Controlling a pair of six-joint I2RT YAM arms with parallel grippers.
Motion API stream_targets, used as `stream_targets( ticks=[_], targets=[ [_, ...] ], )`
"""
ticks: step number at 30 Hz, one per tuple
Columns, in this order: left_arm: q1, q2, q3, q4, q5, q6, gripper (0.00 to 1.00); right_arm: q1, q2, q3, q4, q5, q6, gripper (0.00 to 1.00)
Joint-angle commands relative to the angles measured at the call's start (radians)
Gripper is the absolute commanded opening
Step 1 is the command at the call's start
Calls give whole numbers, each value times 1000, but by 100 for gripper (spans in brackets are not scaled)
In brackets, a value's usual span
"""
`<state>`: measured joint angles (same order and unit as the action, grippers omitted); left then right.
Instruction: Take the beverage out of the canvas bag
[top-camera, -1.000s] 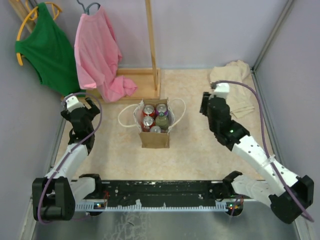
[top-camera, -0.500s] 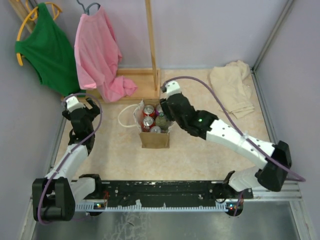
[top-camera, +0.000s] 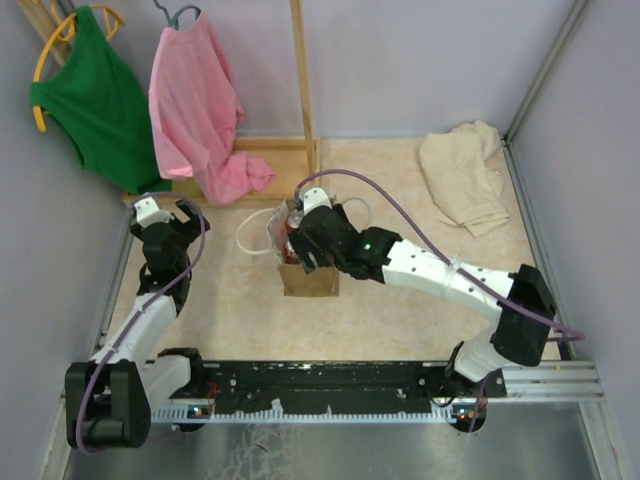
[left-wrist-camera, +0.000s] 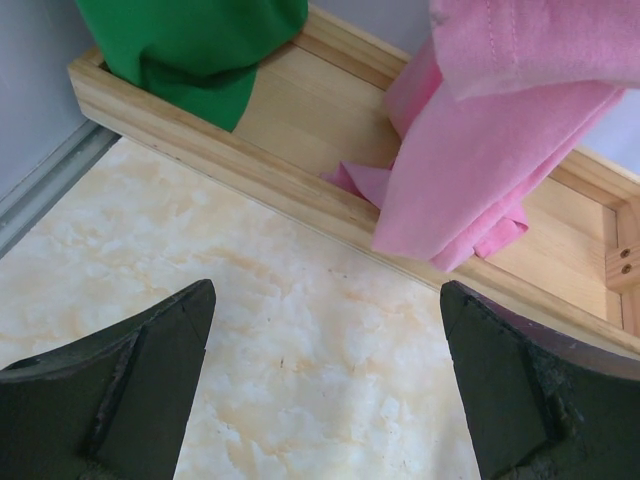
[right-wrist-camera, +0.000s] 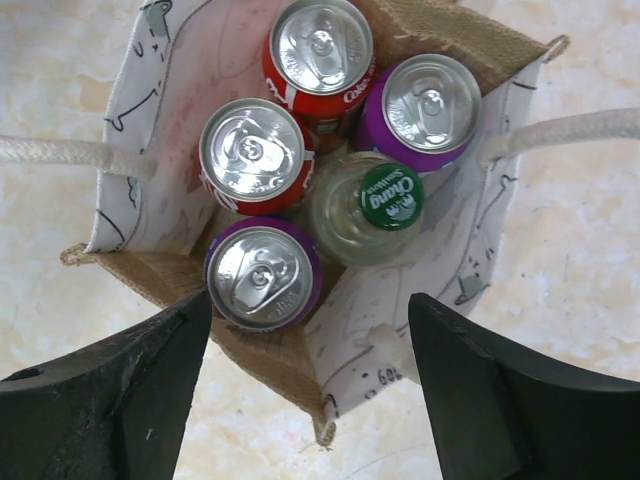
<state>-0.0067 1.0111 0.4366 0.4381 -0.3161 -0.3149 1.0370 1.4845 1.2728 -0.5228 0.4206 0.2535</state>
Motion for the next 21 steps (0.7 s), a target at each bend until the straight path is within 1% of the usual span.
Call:
stream_targets(
  ticks=[1, 3, 7, 11, 13, 17, 21],
  targets=[
    [0, -26, -16, 39, 26, -16, 100, 2, 40, 49, 3, -43, 30, 81],
    [-1, -24, -14, 40, 29, -16, 100, 2, 64, 51, 8, -44, 39, 84],
    [-1, -17, -8, 40, 37, -14, 100, 2, 103, 74, 2, -41, 76, 84],
    [-1, -10, -6, 40, 41, -13, 100, 2, 150, 118, -56, -49, 109, 86],
    [-1, -6, -7, 41, 43, -13, 100, 1, 160, 128, -78, -66, 116, 88],
    [-1, -1, -13, 44, 43, -13, 100, 2, 203, 119, -93, -116, 130, 91],
    [0, 0, -18, 49, 44, -18, 100, 4, 214, 101, -118, -131, 160, 91]
  ],
)
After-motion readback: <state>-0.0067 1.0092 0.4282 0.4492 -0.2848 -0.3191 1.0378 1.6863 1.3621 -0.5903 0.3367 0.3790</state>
